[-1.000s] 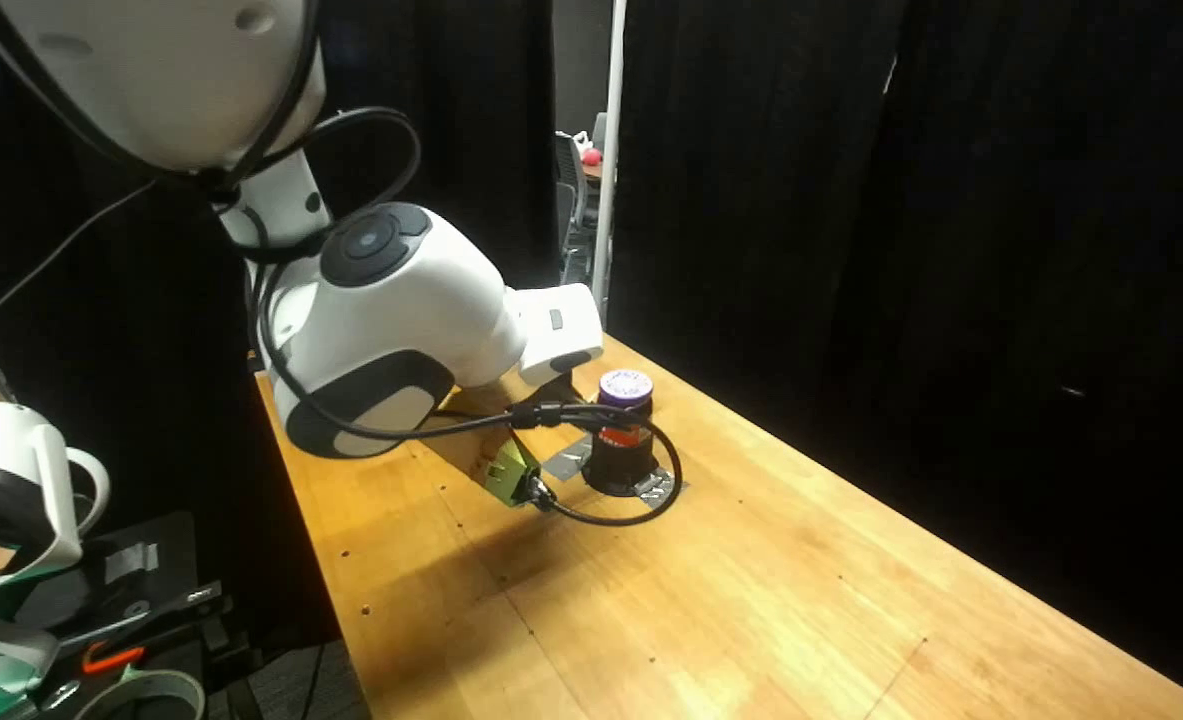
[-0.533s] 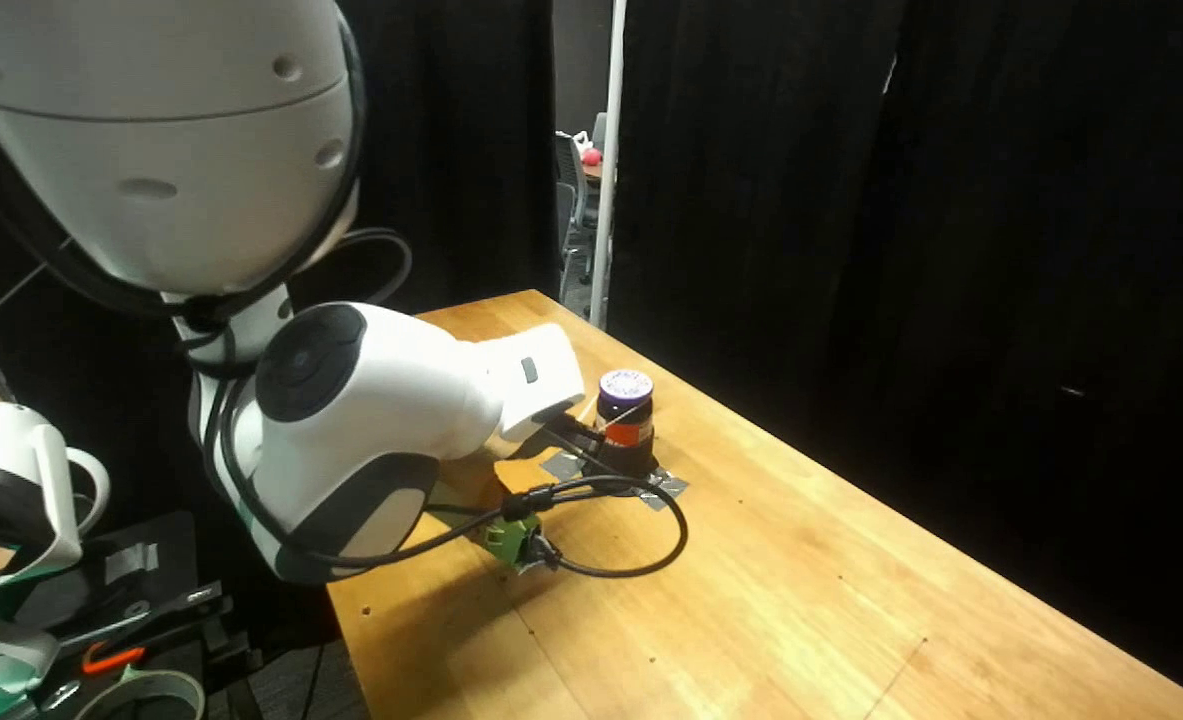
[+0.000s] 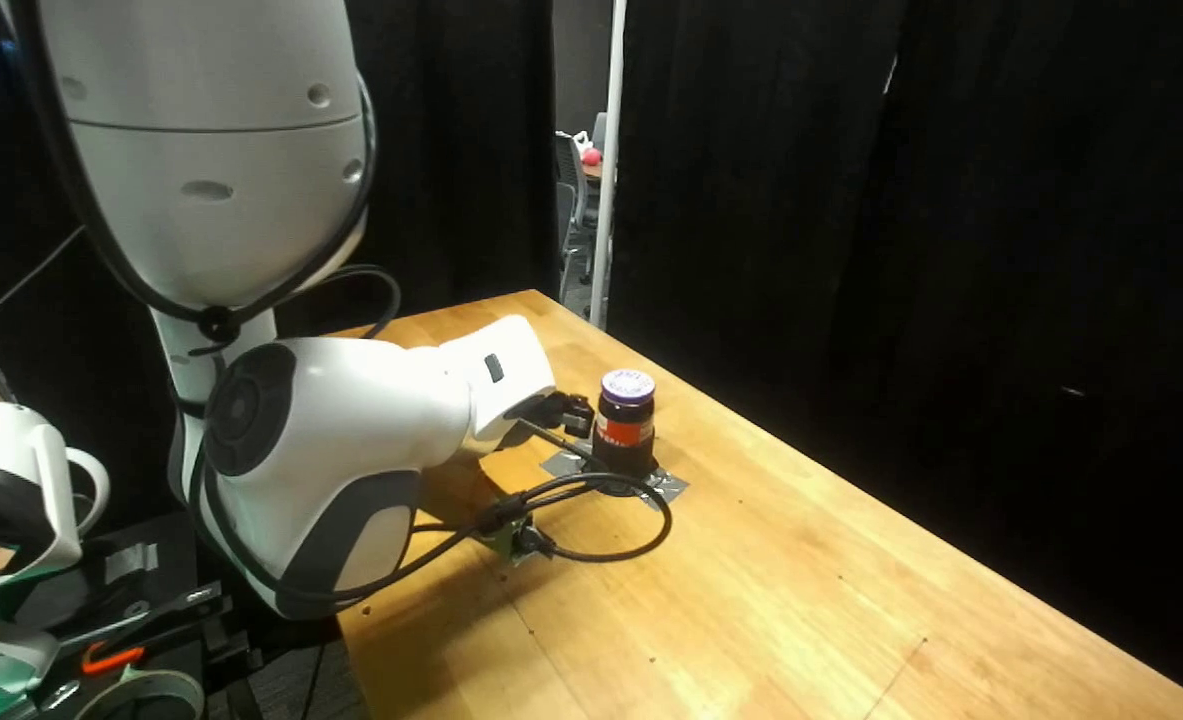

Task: Put the rubber band around the brown cup

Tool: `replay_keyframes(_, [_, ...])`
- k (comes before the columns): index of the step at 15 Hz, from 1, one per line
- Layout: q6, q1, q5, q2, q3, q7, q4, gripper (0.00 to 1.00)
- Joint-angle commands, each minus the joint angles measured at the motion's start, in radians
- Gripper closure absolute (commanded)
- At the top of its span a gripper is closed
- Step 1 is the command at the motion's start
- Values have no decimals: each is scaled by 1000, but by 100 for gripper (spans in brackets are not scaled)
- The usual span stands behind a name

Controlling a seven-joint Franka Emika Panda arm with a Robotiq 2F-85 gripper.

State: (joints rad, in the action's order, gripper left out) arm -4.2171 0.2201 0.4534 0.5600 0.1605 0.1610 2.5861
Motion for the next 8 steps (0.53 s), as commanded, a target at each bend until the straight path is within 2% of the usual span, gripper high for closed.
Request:
replay_keyframes(1, [-29,23,-12,12,39,6,-20,100])
replay_keyframes(2, [-48,-57,-7,9,-37,-34,-18,100])
replay_keyframes(3, [24,-62,-1,-8,-46,-47,-14,74])
replay_keyframes(4, [103,-66,13,-25,-58,-76,-5,73])
replay_keyframes(5, [41,-77,3,-4,-67,-52,-12,93])
replay_keyframes(7, [85,-84,3,-3,-73,-64,-12,77])
replay_keyframes(8, [89,-85,3,-3,-73,-66,-12,73])
